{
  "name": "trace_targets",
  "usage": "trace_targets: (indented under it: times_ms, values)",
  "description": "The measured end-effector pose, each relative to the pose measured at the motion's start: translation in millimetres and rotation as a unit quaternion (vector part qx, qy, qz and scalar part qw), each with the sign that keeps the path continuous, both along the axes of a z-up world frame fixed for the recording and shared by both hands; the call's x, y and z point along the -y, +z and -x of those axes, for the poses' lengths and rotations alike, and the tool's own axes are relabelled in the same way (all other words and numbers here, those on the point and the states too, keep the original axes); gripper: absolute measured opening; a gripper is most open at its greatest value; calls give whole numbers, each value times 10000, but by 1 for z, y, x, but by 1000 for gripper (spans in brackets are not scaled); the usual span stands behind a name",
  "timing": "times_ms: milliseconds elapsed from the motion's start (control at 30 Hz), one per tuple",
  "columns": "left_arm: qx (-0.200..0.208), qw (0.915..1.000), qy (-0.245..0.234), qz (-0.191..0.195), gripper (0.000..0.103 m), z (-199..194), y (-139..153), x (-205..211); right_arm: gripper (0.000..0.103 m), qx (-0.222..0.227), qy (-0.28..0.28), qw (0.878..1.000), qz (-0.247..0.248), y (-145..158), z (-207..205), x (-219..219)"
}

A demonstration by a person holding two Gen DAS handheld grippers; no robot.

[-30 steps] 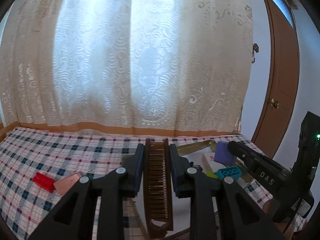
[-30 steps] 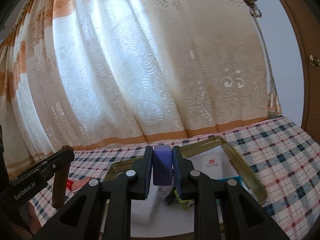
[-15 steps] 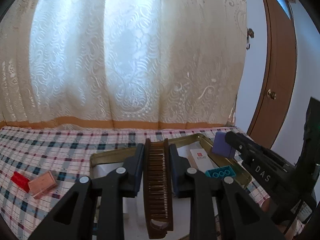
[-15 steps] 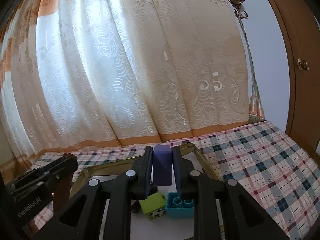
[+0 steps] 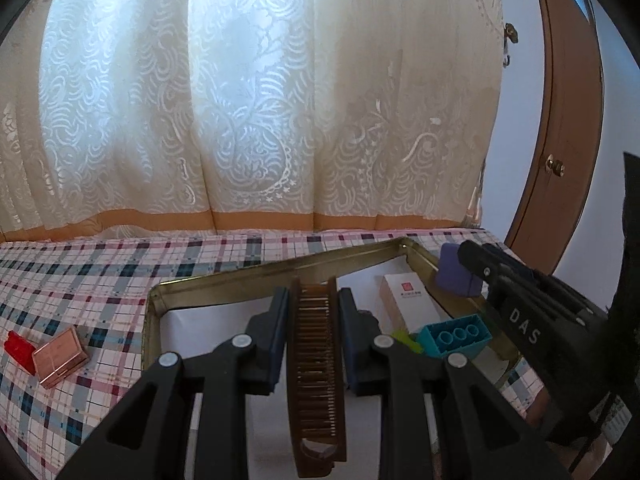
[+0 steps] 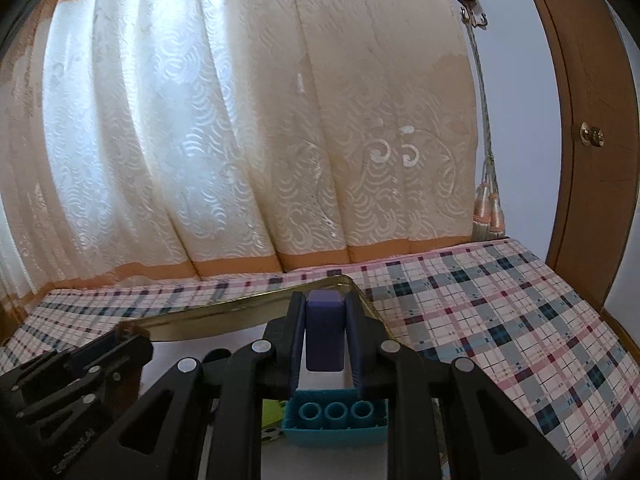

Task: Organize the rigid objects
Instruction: 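Lower and release the brown stick and purple cube into the tray with both tools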

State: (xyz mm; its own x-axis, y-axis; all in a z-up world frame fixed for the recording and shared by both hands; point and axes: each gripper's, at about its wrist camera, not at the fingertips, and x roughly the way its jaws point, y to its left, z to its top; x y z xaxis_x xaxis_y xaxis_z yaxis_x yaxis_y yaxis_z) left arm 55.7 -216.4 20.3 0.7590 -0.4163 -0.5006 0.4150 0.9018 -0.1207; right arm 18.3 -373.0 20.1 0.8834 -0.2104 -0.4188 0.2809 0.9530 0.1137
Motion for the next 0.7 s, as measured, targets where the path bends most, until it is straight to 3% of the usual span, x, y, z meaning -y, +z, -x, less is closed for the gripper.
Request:
trace_targets:
  times_ms: [700]
  values:
    - [-129, 9989, 85, -438, 23, -9, -18, 14, 22, -560, -12, 9984, 77, -19, -19, -2]
